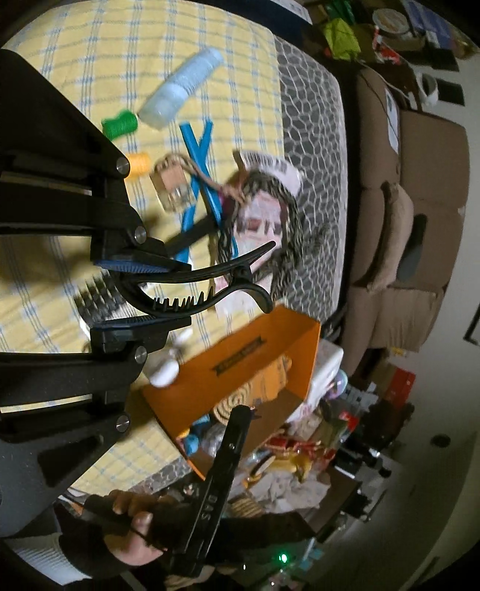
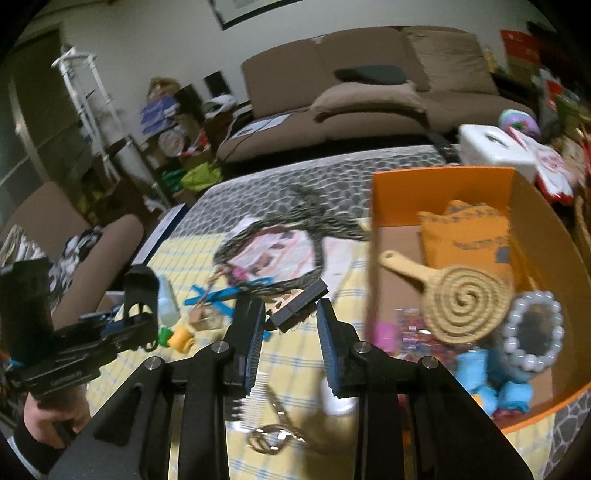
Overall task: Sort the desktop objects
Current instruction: 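Carry the claw clip and barrette over the orange box with both tools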
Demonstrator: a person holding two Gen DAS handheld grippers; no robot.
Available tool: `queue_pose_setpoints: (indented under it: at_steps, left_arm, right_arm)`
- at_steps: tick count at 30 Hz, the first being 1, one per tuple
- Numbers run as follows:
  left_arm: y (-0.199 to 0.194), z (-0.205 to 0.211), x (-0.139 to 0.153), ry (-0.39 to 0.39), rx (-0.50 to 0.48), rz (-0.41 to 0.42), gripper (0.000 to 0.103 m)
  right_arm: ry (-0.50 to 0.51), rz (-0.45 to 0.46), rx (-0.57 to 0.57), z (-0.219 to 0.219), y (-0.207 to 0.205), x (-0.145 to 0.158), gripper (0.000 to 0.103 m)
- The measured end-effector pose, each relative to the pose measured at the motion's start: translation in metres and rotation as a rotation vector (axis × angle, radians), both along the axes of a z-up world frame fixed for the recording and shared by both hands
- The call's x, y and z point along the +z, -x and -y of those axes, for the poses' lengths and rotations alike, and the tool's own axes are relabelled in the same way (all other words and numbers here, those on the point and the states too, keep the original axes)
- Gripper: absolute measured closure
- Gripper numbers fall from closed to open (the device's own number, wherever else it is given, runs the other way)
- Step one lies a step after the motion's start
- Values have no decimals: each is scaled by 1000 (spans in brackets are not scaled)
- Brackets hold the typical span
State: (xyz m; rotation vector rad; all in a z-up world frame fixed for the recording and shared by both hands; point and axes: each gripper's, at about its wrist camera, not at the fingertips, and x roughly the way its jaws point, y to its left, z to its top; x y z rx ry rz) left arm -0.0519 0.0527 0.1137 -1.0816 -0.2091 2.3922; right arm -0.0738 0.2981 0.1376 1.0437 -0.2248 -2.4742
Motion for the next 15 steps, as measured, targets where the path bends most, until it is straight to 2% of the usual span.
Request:
queue_pose_setpoints:
  at_steps: [7,15]
  left_arm:
    - [4,-40,5,-19,-53,-11,85]
    - [13,-97,11,-60,-131,-31,85]
  right_arm:
    - [26,23,-92,-50,4,-9,75]
    - [58,47,-145,-79,5,-13,75]
